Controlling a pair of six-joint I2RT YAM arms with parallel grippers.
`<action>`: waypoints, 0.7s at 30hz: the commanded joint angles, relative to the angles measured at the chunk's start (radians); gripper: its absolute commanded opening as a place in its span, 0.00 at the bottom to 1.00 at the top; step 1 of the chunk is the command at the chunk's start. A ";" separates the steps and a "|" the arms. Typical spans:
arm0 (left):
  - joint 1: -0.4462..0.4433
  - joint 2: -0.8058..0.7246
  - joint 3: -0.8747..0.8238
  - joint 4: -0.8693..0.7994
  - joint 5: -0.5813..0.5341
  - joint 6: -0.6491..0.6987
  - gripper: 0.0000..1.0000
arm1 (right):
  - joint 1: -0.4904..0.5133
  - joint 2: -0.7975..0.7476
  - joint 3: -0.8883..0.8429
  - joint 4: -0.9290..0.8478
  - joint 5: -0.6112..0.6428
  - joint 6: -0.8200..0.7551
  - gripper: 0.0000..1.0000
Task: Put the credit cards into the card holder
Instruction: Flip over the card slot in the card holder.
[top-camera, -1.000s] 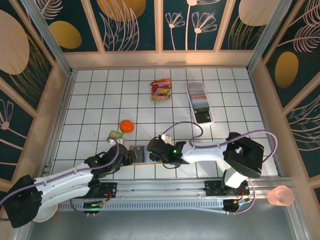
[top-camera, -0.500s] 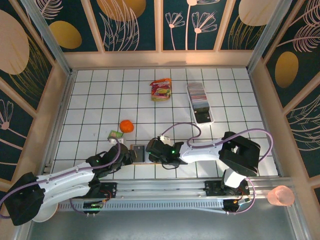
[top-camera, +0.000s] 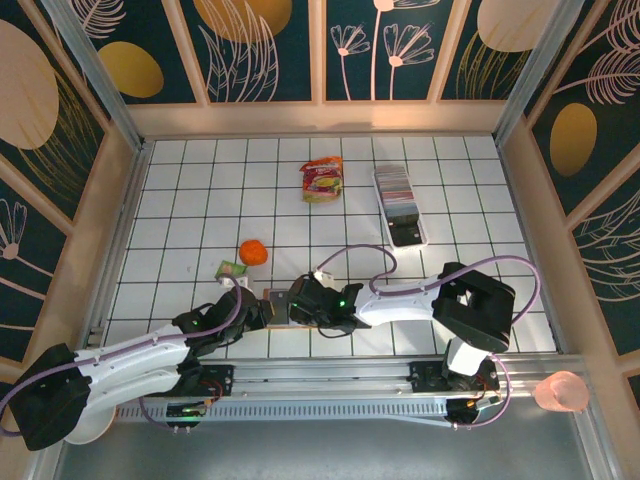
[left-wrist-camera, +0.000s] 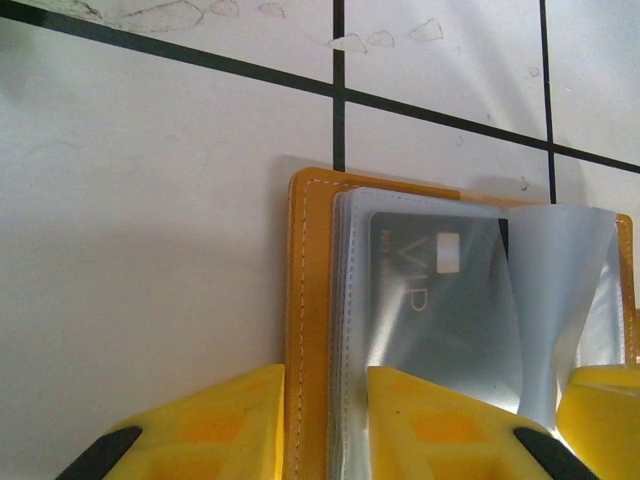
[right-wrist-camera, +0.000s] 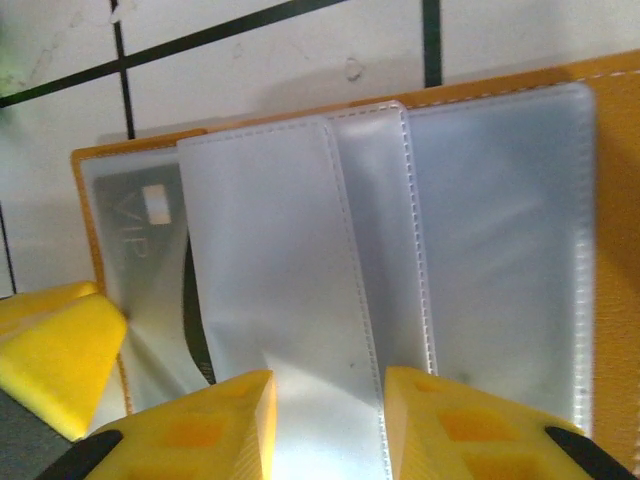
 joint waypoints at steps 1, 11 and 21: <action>-0.003 0.014 -0.036 -0.049 0.041 0.004 0.25 | -0.003 -0.004 -0.017 0.067 -0.002 0.016 0.35; -0.003 0.010 -0.036 -0.054 0.039 -0.002 0.23 | -0.005 -0.010 -0.028 0.146 -0.011 0.019 0.35; -0.003 -0.030 -0.030 -0.080 -0.003 -0.017 0.29 | -0.001 -0.031 -0.051 0.233 -0.016 0.023 0.35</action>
